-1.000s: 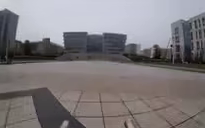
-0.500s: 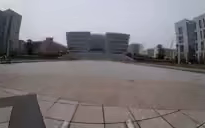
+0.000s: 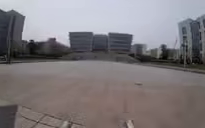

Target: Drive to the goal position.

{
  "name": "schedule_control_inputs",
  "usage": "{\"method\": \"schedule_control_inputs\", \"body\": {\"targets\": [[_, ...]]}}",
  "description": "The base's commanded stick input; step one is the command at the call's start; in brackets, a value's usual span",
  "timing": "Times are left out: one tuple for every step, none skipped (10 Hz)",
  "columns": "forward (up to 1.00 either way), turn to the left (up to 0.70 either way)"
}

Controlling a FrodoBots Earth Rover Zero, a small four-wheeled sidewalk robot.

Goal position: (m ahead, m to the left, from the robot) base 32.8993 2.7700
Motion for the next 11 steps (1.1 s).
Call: {"method": "schedule_control_inputs", "body": {"targets": [[1.00, 0.04], [1.00, -0.25], [1.00, -0.40], [1.00, -0.40], [1.00, -0.29], [1.00, -0.01], [1.00, 0.08], [1.00, 0.06], [1.00, 0.11], [1.00, 0.00], [1.00, 0.00]]}}
